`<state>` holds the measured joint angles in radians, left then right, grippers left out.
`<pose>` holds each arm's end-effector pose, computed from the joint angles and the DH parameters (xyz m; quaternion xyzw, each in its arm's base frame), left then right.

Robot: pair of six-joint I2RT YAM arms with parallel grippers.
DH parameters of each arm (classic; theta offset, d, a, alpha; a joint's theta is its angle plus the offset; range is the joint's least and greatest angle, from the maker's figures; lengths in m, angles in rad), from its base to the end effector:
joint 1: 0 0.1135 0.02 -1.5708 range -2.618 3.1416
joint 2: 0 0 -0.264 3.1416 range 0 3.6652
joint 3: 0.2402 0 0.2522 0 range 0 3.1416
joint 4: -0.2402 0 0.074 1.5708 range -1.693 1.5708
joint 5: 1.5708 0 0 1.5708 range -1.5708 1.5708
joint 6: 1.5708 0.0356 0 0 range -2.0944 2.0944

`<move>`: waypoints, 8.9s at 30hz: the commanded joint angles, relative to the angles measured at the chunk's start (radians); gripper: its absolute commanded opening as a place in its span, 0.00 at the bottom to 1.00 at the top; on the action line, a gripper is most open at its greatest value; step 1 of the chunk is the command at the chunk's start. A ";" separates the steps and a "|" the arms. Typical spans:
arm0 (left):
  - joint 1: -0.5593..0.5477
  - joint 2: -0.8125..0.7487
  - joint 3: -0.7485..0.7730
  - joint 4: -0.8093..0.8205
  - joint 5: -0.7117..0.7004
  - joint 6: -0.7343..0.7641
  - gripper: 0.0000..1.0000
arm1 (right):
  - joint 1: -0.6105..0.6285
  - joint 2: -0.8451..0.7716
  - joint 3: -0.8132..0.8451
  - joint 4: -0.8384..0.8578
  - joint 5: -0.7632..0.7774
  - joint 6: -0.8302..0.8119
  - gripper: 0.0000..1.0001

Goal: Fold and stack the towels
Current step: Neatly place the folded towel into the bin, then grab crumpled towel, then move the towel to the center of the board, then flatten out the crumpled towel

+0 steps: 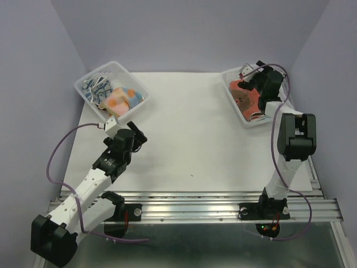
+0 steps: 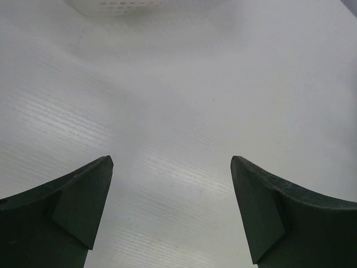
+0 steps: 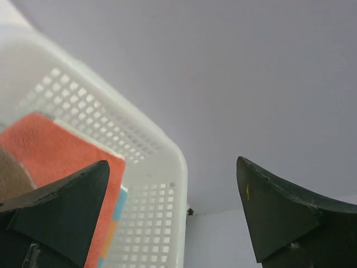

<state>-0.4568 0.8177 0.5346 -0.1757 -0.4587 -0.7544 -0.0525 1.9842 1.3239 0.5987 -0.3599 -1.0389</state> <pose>0.1742 -0.0681 0.2484 -0.2413 0.8002 -0.1338 0.5325 0.4635 -0.0118 0.2458 -0.4473 0.5733 -0.2383 0.6437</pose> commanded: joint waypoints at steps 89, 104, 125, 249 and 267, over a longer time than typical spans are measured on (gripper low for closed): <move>0.053 0.414 0.662 -0.013 0.382 0.099 0.99 | 0.279 -0.918 -0.554 -0.789 0.446 1.651 1.00; 0.023 0.410 0.346 0.021 0.342 0.092 0.99 | 0.631 -0.593 -0.434 -0.829 0.607 1.550 1.00; 0.102 0.225 0.047 -0.012 0.149 -0.071 0.99 | 0.710 -0.325 -0.180 -0.709 0.451 1.387 1.00; 0.064 0.973 0.480 0.063 0.132 0.092 0.00 | 0.753 -0.183 -0.100 -0.735 0.401 1.395 0.01; -0.091 0.176 0.183 0.312 0.264 0.119 0.00 | 0.755 -0.614 -0.196 -0.747 0.438 1.324 0.01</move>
<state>-0.5117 1.1313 0.7330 0.0776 -0.2249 -0.6502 0.6956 1.4960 1.1419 -0.1543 0.0715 0.3099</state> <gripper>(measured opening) 0.017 0.057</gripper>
